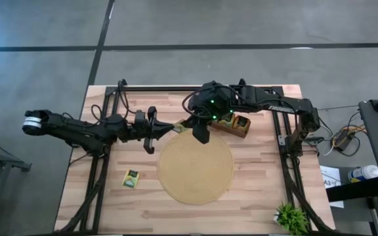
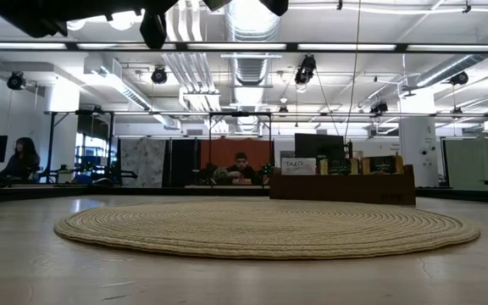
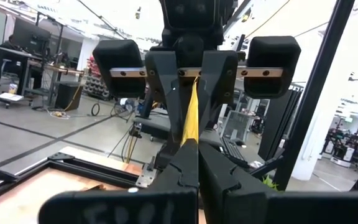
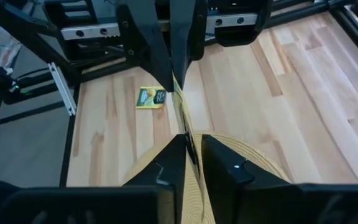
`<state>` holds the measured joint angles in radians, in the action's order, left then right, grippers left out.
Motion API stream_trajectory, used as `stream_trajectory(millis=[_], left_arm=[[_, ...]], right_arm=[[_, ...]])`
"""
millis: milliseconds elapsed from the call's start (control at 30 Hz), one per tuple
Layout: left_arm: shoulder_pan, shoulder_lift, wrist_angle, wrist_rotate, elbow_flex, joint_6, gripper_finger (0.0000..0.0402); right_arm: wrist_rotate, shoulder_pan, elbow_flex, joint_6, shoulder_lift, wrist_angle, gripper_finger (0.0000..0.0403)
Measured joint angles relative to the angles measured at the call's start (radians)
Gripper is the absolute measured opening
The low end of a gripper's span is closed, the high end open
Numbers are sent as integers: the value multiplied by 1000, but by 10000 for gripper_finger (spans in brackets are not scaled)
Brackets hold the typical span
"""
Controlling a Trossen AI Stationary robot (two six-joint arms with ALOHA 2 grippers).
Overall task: Pick & Place Tea
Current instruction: Put the lemon tea bag into the middle section of the wooden organizer
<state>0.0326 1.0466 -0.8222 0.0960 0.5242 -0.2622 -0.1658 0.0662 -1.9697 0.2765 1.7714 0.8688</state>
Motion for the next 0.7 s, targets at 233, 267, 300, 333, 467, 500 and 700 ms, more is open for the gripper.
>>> stream_trajectory(millis=[233, 267, 300, 333, 467, 500, 700], left_arm=[[0, 3, 6, 3, -5, -7, 0], [0, 3, 11, 14, -5, -5, 0], [0, 3, 19, 26, -5, -4, 0], [0, 3, 29, 44, -5, -4, 1], [1, 3, 72, 126, -5, -10, 20], [1, 3, 83, 151, -5, -10, 30], [1, 2, 134, 286, -6, -27, 106]], right_arm=[[7, -1, 1, -41, 0, 13, 12], [7, -1, 1, -43, 0, 14, 10], [8, -1, 1, -45, 0, 16, 10], [8, 0, 1, -45, 0, 17, 9], [12, 6, 2, -48, 1, 25, 9], [16, 10, 2, -48, 1, 31, 9], [129, 36, 3, -57, 0, 178, 9]])
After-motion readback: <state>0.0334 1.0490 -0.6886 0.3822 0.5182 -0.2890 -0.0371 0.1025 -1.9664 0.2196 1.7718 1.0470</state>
